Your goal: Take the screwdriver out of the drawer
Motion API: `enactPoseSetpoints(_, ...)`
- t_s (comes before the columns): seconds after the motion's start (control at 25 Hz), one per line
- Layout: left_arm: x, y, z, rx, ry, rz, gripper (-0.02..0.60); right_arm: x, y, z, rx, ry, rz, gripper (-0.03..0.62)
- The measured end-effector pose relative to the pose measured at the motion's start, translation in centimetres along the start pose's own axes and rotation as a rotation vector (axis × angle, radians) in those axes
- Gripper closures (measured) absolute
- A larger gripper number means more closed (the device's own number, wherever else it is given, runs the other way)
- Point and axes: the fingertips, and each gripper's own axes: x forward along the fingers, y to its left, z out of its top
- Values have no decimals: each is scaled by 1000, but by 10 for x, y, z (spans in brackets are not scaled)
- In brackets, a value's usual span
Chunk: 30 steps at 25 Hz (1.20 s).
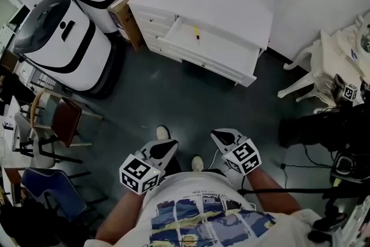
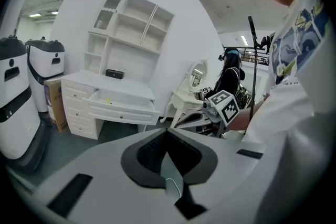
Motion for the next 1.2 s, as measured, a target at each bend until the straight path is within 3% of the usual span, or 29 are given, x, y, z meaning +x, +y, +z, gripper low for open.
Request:
enactPoseSetpoints(0.32,19,81,49,65,-7,-94,568,56,-39,56,49,16,-84,568)
enactPoseSetpoints(0.64,0,182,88,114,-24,-141,568,127,-67,113,109,27,-181,565)
enactPoseSetpoints(0.8,-8,223,90,91,-22,-147,567,155,-83,135,102,28,-231,561)
enactPoseSetpoints(0.92,-10,240,95,62,-43,-142,567,169,-102,143,97,48,-263,504)
enactPoseSetpoints(1.2,14,280,116,29,-25,-123,566,208,-190,163,158,58,-321,462)
